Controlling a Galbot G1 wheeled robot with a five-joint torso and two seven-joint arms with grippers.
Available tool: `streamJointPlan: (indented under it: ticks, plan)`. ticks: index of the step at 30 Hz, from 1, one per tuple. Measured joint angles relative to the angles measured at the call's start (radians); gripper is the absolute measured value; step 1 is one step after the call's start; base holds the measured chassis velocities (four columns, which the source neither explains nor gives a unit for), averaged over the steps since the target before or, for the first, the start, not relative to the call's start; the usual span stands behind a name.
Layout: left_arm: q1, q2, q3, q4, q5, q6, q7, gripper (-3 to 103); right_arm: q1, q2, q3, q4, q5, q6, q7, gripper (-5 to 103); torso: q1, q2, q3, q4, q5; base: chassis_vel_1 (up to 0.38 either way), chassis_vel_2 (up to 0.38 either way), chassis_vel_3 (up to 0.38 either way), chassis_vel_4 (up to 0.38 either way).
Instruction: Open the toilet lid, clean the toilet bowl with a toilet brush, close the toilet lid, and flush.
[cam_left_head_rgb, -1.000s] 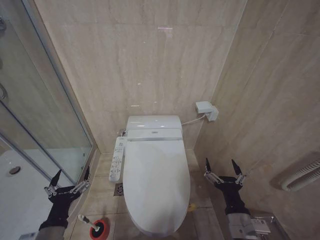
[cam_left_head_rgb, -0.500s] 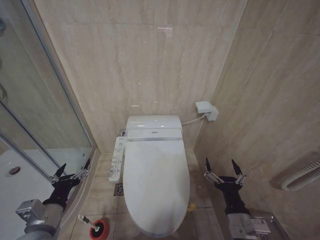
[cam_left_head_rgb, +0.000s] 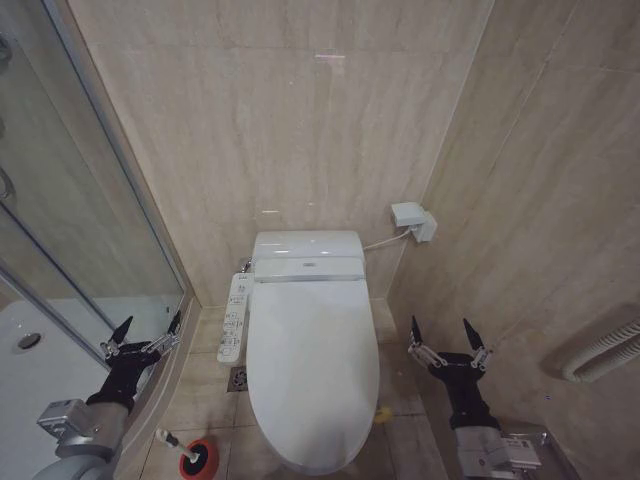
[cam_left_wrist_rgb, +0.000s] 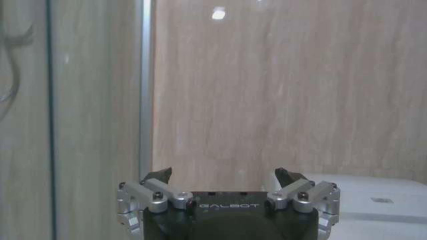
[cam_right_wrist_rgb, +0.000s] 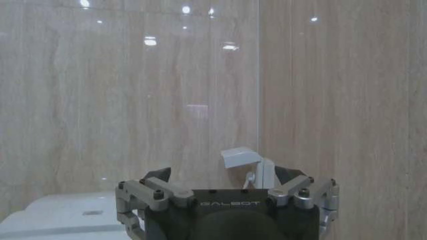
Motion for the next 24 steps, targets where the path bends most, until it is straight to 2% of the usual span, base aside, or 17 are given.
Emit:
streamJointPlan:
  ticks: [1,2,6,7,8,12,16,24]
  plan:
    - [-0.006,0.001,0.003,0.017,0.017,-0.035,0.017,100,0.0,0.0,0.0,0.0,0.0,0.0,0.0,100,0.0,0.0,0.0,-0.0001,0.0,0.0,0.0,0.0,0.0]
    - [-0.006,0.001,0.003,0.017,0.017,-0.035,0.017,100,0.0,0.0,0.0,0.0,0.0,0.0,0.0,100,0.0,0.0,0.0,-0.0001,0.0,0.0,0.0,0.0,0.0]
    - [-0.026,0.006,0.011,0.077,0.076,-0.153,0.074,100,0.0,0.0,0.0,0.0,0.0,0.0,0.0,100,0.0,0.0,0.0,0.0,-0.0001,0.0,0.0,0.0,0.0]
    - [-0.026,0.006,0.021,0.105,0.012,-0.218,0.07,100,0.0,0.0,0.0,0.0,0.0,0.0,0.0,100,0.0,0.0,0.0,-0.0001,0.0002,0.0,0.0,0.0,0.0]
    - [-0.024,0.006,0.024,0.112,-0.009,-0.239,0.067,100,0.0,0.0,0.0,0.0,0.0,0.0,0.0,100,0.0,0.0,0.0,-0.0001,-0.0005,0.0,0.0,0.0,0.0]
    - [0.0,0.002,0.019,0.11,-0.024,-0.248,0.049,100,0.0,0.0,0.0,0.0,0.0,0.0,0.0,100,0.0,0.0,0.0,0.0005,0.0,0.0,0.0,0.0,0.0]
    - [0.002,0.014,-0.016,0.098,-0.056,-0.219,-0.012,100,0.0,0.0,0.0,0.0,0.0,0.0,0.0,100,0.0,0.0,0.0,-0.0002,0.0001,0.0,0.0,0.0,0.0]
    - [0.025,0.01,-0.019,0.077,-0.064,-0.215,-0.02,100,0.0,0.0,0.0,0.0,0.0,0.0,0.0,100,0.0,0.0,0.0,0.0,0.0,0.0,0.0,0.0,0.0]
